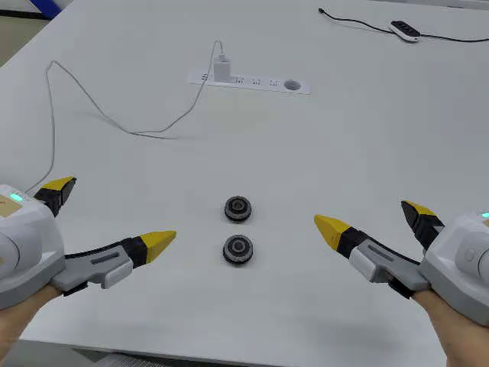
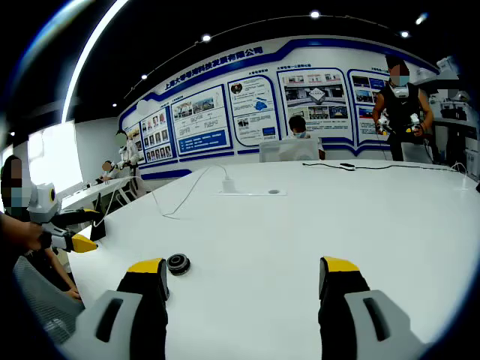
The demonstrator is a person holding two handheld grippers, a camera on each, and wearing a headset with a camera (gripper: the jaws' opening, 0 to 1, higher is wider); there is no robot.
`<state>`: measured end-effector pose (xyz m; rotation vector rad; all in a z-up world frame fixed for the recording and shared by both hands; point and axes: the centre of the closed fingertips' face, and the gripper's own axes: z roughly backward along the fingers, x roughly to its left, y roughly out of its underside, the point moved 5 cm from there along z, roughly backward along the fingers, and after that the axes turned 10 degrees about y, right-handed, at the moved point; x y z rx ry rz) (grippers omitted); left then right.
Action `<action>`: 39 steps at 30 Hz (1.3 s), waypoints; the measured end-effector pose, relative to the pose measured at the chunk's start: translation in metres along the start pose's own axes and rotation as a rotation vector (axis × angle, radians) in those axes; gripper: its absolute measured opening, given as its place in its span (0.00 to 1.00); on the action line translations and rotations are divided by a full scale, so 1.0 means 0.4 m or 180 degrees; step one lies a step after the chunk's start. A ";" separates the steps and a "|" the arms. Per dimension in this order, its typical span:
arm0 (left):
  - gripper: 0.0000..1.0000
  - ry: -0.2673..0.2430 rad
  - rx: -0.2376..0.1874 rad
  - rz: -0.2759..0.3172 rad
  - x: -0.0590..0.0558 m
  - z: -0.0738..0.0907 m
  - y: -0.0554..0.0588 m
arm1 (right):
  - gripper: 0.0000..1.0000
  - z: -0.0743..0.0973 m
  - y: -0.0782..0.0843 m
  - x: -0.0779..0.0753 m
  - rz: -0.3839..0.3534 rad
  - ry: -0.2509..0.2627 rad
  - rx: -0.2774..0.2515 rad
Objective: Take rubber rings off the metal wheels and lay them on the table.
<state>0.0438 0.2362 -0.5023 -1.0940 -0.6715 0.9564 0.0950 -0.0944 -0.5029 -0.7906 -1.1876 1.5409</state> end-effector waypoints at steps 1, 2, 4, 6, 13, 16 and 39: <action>1.00 -0.0002 -0.0007 -0.0003 0.000 0.000 -0.001 | 0.84 0.001 0.000 -0.001 -0.0002 0.0003 0.0002; 1.00 -0.0004 -0.0012 0.0000 0.001 0.000 -0.002 | 0.84 0.001 0.001 -0.001 -0.0004 0.0005 0.0001; 1.00 -0.0010 -0.0015 0.0011 0.002 0.000 -0.001 | 0.84 0.002 0.002 -0.001 -0.0007 0.0010 0.0010; 1.00 -0.0012 -0.0004 0.0006 0.001 0.001 0.000 | 0.84 0.003 -0.001 -0.002 0.0009 0.0026 -0.0007; 1.00 -0.0038 -0.0021 0.0023 0.003 0.005 0.000 | 0.84 0.001 -0.002 -0.004 0.0004 0.0026 -0.0007; 1.00 -0.0051 -0.0028 0.0030 0.004 0.007 0.000 | 0.84 0.000 -0.002 -0.003 -0.0046 0.0025 -0.0013; 1.00 0.0031 0.0028 -0.0003 0.007 -0.007 0.003 | 0.82 -0.001 0.005 0.016 -0.0052 -0.0053 0.0055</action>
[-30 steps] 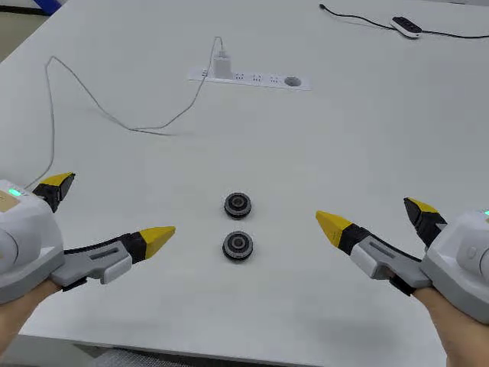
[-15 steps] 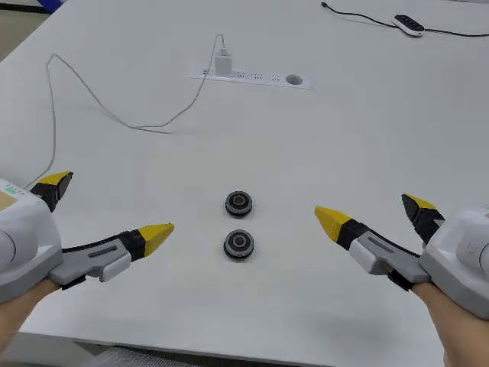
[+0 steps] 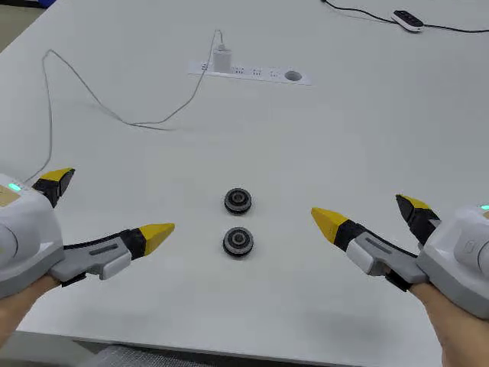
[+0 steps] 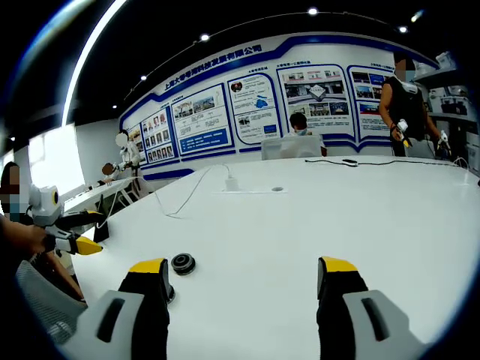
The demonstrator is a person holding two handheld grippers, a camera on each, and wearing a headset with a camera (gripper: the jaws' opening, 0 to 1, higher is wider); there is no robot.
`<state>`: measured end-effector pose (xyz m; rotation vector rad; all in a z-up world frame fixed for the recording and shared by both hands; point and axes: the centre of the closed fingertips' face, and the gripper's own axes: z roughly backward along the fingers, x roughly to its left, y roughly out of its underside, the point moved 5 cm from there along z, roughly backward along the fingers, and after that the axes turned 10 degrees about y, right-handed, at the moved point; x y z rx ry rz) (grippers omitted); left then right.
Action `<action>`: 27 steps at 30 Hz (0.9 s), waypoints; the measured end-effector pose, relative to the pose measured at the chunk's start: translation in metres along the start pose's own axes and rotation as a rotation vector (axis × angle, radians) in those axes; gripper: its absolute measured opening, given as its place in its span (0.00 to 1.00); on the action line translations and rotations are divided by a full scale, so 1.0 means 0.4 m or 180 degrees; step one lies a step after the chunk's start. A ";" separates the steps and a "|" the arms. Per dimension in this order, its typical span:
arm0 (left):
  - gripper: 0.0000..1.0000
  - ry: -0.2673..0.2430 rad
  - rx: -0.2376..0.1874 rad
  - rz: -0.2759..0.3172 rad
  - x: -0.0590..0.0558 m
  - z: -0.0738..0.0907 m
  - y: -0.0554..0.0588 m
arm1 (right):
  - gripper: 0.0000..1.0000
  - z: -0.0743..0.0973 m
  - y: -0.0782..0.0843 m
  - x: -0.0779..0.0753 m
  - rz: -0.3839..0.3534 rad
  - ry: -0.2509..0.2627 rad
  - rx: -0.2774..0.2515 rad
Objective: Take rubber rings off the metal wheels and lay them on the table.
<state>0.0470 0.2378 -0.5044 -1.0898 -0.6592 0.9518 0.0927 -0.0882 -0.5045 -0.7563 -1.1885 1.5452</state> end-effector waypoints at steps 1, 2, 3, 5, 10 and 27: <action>0.99 0.0006 0.0000 -0.0003 0.000 -0.001 -0.001 | 0.82 0.000 0.002 0.000 0.0004 -0.0003 0.0009; 0.99 0.0021 0.0007 -0.0011 -0.001 -0.004 0.000 | 0.82 0.000 0.005 0.001 0.0010 -0.0009 0.0028; 0.99 0.0035 0.0016 -0.0010 -0.002 -0.006 0.001 | 0.81 0.000 0.007 0.001 0.0017 -0.0014 0.0039; 0.99 0.0059 0.0038 -0.0019 -0.005 -0.011 0.005 | 0.81 0.000 0.012 0.002 0.0025 -0.0023 0.0061; 0.99 0.0089 0.0100 -0.0007 -0.009 -0.020 0.023 | 0.80 -0.006 0.025 0.004 0.0022 -0.0043 0.0122; 0.88 0.0521 0.0311 -0.0102 -0.062 -0.082 0.053 | 0.73 -0.030 0.064 0.015 -0.0071 -0.0190 0.0333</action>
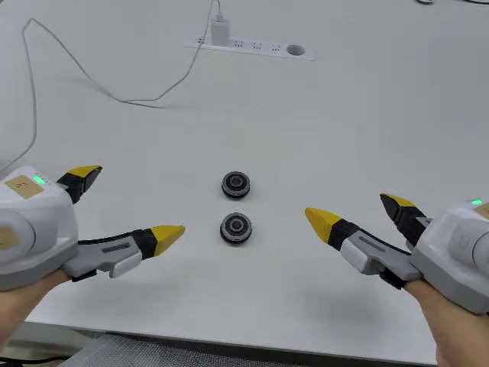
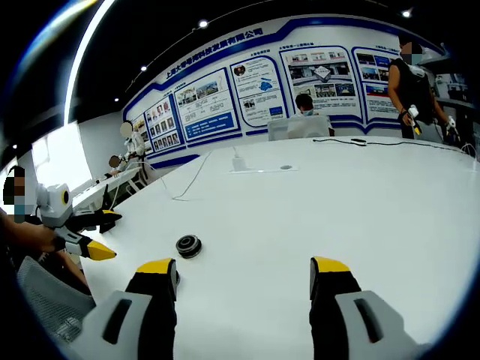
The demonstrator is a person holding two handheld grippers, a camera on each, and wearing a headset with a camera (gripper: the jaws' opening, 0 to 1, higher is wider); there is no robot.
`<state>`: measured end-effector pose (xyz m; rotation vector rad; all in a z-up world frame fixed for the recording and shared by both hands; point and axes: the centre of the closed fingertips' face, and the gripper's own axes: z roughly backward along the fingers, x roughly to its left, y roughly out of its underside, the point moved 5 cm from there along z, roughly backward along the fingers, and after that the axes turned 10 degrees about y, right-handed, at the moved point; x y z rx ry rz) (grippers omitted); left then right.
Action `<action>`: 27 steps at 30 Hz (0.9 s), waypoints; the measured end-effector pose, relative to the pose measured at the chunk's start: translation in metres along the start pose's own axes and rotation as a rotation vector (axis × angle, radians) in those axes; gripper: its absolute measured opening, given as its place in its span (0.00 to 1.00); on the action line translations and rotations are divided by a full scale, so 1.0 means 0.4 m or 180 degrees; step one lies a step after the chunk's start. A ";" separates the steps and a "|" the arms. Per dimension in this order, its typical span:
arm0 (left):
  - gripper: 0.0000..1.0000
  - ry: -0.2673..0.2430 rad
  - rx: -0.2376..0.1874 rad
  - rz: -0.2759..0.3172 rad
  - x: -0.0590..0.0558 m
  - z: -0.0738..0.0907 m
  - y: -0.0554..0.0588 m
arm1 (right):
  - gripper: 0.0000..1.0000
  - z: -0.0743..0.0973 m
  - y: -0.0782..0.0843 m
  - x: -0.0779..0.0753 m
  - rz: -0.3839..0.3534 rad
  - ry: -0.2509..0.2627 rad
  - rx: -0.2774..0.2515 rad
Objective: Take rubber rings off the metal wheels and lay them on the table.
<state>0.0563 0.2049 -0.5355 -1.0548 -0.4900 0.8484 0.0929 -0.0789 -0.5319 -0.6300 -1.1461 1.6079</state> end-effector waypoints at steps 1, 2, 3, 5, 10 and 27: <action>0.87 0.0040 -0.0001 -0.0014 -0.004 -0.007 -0.003 | 0.72 0.000 0.001 0.002 -0.0004 -0.0014 0.0005; 0.85 0.0099 -0.0001 -0.0025 -0.010 -0.018 -0.006 | 0.72 -0.001 0.005 0.004 -0.0007 -0.0040 0.0025; 0.82 0.0133 0.0002 -0.0035 -0.013 -0.025 -0.008 | 0.71 -0.001 0.008 0.006 -0.0007 -0.0059 0.0038; 0.78 0.0217 0.0014 -0.0074 -0.022 -0.043 -0.012 | 0.69 -0.001 0.014 0.008 -0.0024 -0.0088 0.0072; 0.69 0.0461 0.0038 -0.0226 -0.053 -0.083 -0.024 | 0.67 0.003 0.023 0.008 -0.0058 -0.0105 0.0108; 0.45 0.0934 0.0123 -0.0494 -0.127 -0.150 -0.014 | 0.62 0.014 0.043 -0.004 -0.0079 -0.0120 0.0221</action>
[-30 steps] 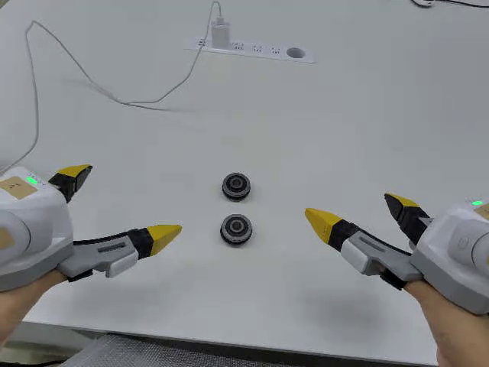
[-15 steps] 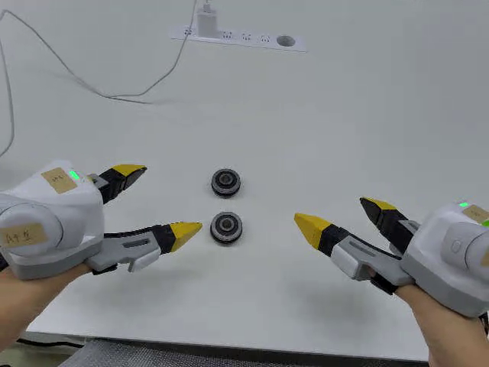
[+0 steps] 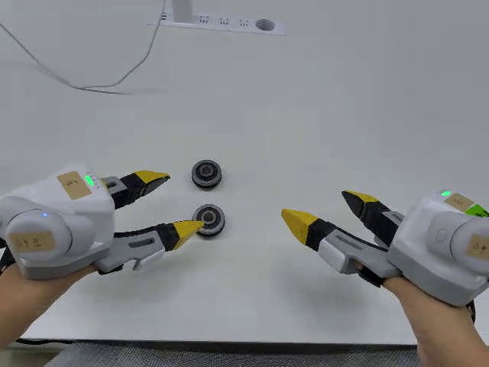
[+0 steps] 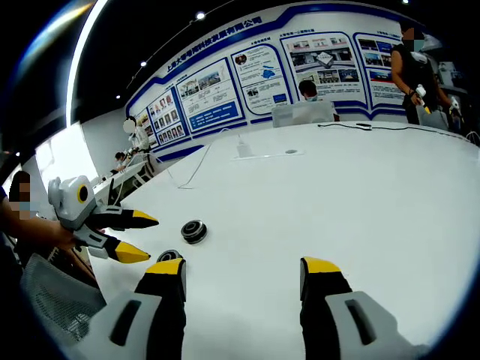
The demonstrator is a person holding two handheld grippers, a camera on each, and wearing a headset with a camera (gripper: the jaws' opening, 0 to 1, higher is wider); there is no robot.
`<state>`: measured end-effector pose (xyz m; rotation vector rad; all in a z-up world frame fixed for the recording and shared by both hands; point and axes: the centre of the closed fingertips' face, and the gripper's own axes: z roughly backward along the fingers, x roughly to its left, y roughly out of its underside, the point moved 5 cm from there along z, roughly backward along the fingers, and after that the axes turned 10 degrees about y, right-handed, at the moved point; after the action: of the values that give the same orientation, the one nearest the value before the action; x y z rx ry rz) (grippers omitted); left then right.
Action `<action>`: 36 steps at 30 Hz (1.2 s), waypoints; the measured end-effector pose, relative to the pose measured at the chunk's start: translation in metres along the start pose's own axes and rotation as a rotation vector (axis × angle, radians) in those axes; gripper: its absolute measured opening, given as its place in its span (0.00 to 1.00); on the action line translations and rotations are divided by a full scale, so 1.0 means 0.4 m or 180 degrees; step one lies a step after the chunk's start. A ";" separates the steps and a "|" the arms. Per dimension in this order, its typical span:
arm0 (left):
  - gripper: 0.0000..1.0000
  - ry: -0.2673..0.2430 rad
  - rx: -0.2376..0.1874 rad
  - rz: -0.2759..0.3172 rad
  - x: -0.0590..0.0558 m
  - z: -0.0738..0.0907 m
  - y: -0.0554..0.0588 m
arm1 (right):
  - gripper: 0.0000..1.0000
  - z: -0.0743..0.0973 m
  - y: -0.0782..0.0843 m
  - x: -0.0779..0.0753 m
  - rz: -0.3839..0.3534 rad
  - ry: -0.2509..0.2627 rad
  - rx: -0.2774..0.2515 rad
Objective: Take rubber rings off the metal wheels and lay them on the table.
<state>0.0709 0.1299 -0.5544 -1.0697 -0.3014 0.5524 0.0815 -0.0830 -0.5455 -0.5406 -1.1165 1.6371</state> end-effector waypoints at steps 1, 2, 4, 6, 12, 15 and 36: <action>0.43 0.0051 -0.0001 -0.0014 -0.006 -0.006 -0.002 | 0.62 0.000 0.005 -0.002 -0.0028 0.0002 0.0020; 0.40 0.0077 -0.0009 -0.0030 -0.009 -0.009 -0.004 | 0.61 -0.001 0.009 -0.002 -0.0045 0.0000 0.0042; 0.35 0.0141 -0.0017 -0.0046 -0.016 -0.016 -0.008 | 0.60 -0.002 0.018 -0.001 -0.0075 -0.0018 0.0122; 0.30 0.0183 -0.0011 -0.0060 -0.019 -0.024 -0.009 | 0.60 -0.003 0.019 0.001 -0.0067 -0.0026 0.0115; 0.28 0.0272 0.0068 -0.0105 -0.028 -0.042 -0.004 | 0.59 -0.008 0.022 0.005 -0.0107 -0.0057 0.0131; 0.26 0.0290 0.0105 -0.0111 -0.028 -0.046 0.000 | 0.59 -0.010 0.017 0.008 -0.0134 -0.0076 0.0120; 0.16 0.0435 0.0256 -0.0103 -0.038 -0.065 0.015 | 0.57 -0.014 0.020 0.004 -0.0265 -0.0083 0.0129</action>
<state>0.0695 0.1041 -0.5712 -1.0178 -0.1751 0.4563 0.0812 -0.0797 -0.5548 -0.4419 -1.1080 1.5950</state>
